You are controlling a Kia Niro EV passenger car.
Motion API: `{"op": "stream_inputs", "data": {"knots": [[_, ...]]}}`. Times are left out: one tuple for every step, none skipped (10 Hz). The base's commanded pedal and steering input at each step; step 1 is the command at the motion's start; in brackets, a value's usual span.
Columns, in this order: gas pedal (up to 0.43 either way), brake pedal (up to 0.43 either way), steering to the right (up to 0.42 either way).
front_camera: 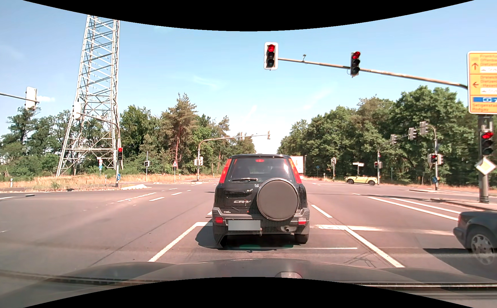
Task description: Follow the waypoints while adhering to traffic rules and regulations
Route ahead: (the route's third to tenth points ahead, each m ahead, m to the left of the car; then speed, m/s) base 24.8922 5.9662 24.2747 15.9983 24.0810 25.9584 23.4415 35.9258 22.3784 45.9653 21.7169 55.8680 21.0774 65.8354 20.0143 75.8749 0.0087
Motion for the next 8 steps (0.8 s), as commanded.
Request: {"op": "stream_inputs", "data": {"knots": [[0.0,0.22,-0.006],[0.0,0.22,-0.006],[0.0,0.22,-0.006],[0.0,0.22,-0.006],[0.0,0.22,-0.006],[0.0,0.22,-0.006],[0.0,0.22,-0.006],[0.0,0.22,-0.006]]}}
